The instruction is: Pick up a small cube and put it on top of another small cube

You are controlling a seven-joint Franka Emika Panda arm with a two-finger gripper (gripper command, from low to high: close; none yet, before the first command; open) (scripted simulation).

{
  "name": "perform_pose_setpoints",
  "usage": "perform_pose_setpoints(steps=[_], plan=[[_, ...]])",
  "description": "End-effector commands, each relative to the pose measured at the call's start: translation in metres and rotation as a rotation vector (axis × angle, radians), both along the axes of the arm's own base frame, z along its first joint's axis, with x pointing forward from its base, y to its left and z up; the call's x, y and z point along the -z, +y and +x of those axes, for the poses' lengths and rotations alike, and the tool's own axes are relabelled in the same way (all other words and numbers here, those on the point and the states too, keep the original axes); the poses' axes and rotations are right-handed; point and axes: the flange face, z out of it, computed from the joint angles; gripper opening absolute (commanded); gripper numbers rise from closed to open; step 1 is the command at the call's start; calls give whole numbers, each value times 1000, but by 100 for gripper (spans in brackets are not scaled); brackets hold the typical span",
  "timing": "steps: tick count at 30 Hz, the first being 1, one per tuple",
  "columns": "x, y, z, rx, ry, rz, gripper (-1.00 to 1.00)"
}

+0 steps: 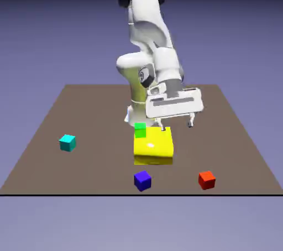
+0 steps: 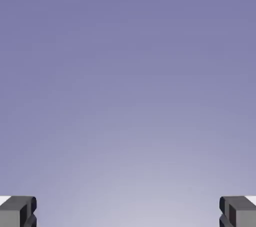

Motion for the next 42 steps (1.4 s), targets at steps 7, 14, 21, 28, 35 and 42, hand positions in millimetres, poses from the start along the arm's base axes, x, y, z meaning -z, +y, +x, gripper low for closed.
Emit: perform_pose_setpoints(steps=[7, 14, 21, 28, 35, 42], plan=[[73, 53, -3, -64, 69, -33, 0], [142, 95, -24, -156, 129, -114, 0], [188, 106, -15, -172, 139, -136, 0], [208, 108, -9, -174, 139, -135, -100], [151, 85, -23, -122, 138, -139, -100], [128, -77, 4, 372, 135, -152, -100]])
